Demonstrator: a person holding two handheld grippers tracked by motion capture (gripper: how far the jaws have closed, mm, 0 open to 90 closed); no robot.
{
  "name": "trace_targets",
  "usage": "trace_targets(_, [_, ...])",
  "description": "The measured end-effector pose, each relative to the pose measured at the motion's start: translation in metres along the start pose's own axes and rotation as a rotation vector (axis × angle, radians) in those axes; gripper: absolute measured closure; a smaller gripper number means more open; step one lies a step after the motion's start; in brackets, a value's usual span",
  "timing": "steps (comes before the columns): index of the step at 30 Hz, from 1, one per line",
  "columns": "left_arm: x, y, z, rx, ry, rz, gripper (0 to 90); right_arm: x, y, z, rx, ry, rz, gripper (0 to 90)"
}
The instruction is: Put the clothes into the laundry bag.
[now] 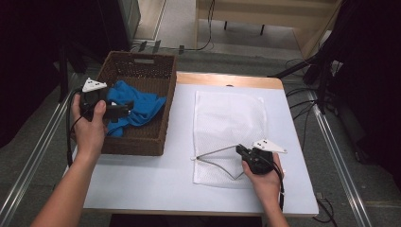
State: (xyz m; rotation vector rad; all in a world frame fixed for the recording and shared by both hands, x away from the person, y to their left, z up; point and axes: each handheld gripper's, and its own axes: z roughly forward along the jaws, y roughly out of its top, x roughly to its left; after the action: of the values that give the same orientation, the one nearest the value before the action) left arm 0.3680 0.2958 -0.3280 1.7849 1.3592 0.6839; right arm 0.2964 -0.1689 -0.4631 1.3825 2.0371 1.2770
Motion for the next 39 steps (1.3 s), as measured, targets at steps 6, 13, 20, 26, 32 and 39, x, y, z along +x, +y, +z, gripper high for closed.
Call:
trace_targets(6, [0.007, 0.008, 0.013, 0.014, 0.017, -0.016, 0.0, 0.0, 0.0, -0.001, 0.002, -0.002, -0.001, 89.4])
trace_targets(13, [0.018, 0.009, 0.038, 0.085, 0.041, -0.031, 0.0, -0.001, -0.001, 0.0, 0.003, 0.0, -0.002, 89.4])
trace_targets(20, [0.031, 0.01, 0.065, 0.175, 0.033, -0.105, 0.0, -0.001, -0.001, 0.001, 0.004, 0.001, -0.002, 89.4])
trace_targets(26, [0.034, 0.006, 0.092, 0.341, -0.019, -0.128, 0.0, -0.001, -0.001, 0.0, 0.003, 0.0, -0.001, 89.4])
trace_targets(32, [0.037, 0.0, 0.109, 0.452, 0.009, -0.145, 3.1, -0.002, -0.002, 0.002, 0.007, 0.002, -0.005, 89.4])
trace_targets(39, [0.038, -0.006, 0.119, 0.545, 0.071, -0.142, 14.2, -0.002, -0.002, 0.001, 0.006, 0.003, -0.007, 89.4])
